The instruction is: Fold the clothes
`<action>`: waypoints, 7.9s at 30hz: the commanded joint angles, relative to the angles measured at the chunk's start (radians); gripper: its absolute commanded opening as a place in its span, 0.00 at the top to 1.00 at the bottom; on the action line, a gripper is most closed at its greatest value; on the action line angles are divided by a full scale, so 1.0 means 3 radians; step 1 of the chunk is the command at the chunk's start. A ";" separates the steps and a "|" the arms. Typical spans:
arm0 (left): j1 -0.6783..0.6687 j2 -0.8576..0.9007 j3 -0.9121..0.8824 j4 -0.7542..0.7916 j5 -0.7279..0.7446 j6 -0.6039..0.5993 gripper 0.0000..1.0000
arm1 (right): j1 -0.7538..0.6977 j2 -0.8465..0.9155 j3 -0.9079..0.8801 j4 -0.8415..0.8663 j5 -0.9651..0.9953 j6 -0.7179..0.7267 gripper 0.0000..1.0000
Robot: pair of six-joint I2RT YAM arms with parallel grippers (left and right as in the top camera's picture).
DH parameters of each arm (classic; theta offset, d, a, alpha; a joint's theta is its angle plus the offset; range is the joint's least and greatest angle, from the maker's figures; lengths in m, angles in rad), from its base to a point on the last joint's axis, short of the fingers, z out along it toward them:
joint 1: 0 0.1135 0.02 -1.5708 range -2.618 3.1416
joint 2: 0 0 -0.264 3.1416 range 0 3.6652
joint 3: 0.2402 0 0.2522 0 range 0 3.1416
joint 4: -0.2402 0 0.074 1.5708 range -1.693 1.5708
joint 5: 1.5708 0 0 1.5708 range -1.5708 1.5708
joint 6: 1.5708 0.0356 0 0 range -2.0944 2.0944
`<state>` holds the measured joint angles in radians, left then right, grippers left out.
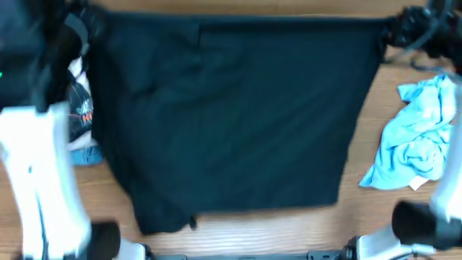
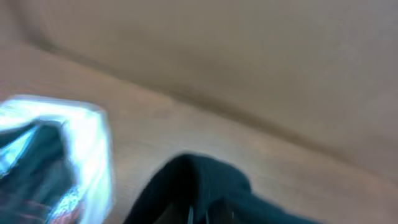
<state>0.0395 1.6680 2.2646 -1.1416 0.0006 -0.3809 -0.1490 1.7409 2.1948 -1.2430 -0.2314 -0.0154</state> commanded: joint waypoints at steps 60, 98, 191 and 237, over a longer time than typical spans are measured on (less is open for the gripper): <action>-0.0145 -0.0337 -0.3732 -0.0916 0.0582 0.0436 0.96 | -0.0013 -0.0380 -0.3212 -0.0296 0.0421 0.0645 0.96; -0.0132 -0.0701 -0.3997 0.0959 0.0437 -0.0182 0.96 | -0.0013 -0.0459 -0.3375 0.0609 0.0556 0.0586 0.95; -0.0131 -0.0528 -0.3997 0.0676 0.0407 0.0027 0.92 | -0.0366 -0.1324 -0.5024 0.0816 0.0532 0.1909 0.39; -0.0126 -0.1029 -0.3914 0.0114 0.0310 0.0209 0.96 | -0.0369 -0.1513 -0.4704 0.0735 0.0589 0.2035 0.96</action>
<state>-0.0059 1.4578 1.0672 -1.0866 0.1326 -0.3355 -0.2554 1.3354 0.7052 -1.0004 -0.0887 0.6174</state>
